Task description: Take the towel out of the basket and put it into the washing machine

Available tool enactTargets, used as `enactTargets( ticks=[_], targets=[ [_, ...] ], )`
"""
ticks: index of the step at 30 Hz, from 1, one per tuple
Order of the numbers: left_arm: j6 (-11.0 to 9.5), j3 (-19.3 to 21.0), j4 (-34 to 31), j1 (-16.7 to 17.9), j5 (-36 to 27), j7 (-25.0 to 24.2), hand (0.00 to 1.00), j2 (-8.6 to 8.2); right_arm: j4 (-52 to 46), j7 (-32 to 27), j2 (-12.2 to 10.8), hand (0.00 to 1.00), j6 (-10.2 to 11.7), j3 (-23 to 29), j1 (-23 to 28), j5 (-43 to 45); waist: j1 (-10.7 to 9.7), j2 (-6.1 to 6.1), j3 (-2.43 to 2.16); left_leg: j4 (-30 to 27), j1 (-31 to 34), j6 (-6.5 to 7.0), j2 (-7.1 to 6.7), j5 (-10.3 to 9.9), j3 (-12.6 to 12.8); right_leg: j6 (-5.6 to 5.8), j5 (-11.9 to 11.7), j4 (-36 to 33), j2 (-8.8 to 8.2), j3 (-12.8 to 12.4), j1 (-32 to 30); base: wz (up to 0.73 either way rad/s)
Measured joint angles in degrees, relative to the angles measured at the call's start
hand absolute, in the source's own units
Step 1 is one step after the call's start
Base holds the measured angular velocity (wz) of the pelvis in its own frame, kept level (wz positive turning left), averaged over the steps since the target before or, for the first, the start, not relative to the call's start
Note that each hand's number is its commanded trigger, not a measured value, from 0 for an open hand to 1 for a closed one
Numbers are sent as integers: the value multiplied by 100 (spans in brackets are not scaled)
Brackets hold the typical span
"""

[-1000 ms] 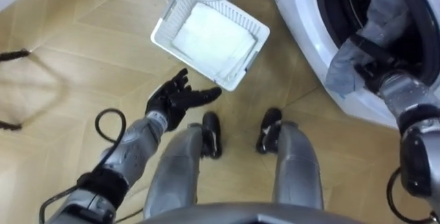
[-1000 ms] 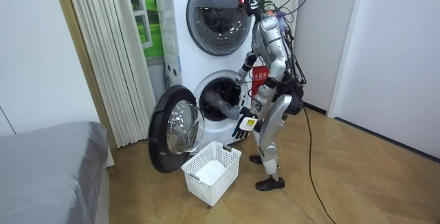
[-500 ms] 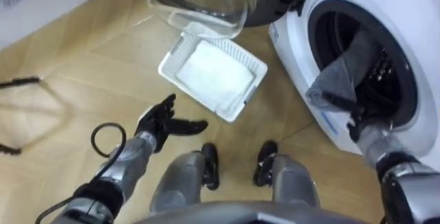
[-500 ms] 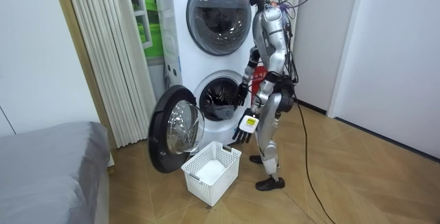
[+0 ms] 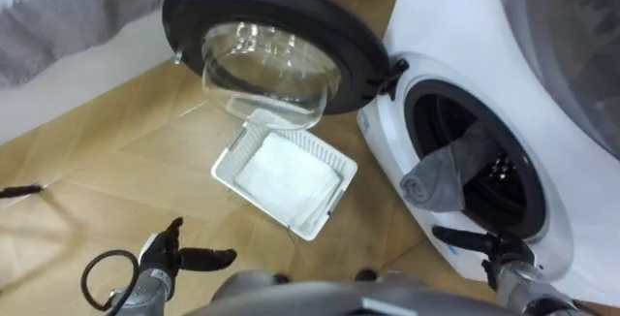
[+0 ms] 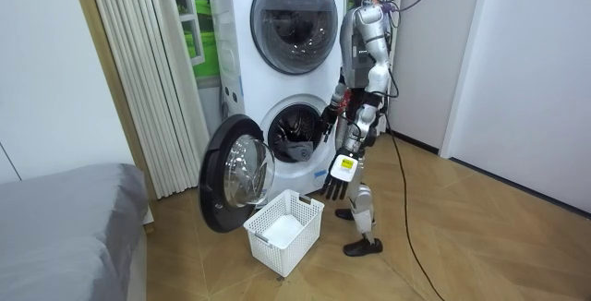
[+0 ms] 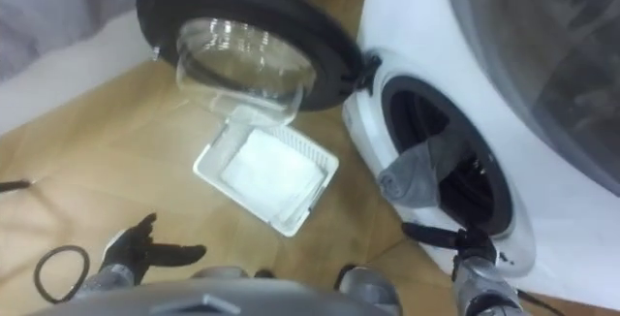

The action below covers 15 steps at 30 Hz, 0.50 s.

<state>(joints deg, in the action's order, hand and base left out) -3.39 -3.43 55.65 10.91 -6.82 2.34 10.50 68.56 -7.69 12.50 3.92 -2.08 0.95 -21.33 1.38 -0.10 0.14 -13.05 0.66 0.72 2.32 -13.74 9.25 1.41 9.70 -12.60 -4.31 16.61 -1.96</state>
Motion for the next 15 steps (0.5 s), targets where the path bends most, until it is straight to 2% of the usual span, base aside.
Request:
enactTargets(
  ticks=[3, 7, 8, 13, 15],
  targets=[
    [-106, 52, 170, 4, 33, 116, 0, -3, -227, -223, -117, 0, 161, 1, 236, 668, 13, -36, -1, 82, -142, -11, 7, 6, 34, 0, 0, 33, 21, -26, 141, -1],
    [-141, 197, 291, 54, 111, 269, 0, -14, -211, -303, -161, 0, 258, 9, 313, 1294, 6, -26, -1, 170, -202, -18, 6, 11, 91, 2, -6, 41, 34, -103, 155, -8],
    [-173, 339, 324, 90, 203, 326, 0, -46, -195, -300, -165, 0, 271, 13, 383, 1397, -6, -18, -8, 198, -269, -18, 7, 10, 89, 7, -9, 101, 48, -98, 239, 0],
    [-198, 579, 400, 183, 445, 446, 0, -113, -175, -37, -197, 0, 359, -3, 620, 1480, 8, -10, -3, 322, -470, -30, 7, 17, 90, 17, -13, 201, 68, -80, 420, 0],
    [-198, 592, 402, 200, 495, 455, 0, -169, -74, 186, -295, 0, 357, -5, 621, 1479, 28, -24, 10, 342, -547, -31, 3, 18, 92, 23, -11, 229, 71, -84, 498, 0]
  ],
)
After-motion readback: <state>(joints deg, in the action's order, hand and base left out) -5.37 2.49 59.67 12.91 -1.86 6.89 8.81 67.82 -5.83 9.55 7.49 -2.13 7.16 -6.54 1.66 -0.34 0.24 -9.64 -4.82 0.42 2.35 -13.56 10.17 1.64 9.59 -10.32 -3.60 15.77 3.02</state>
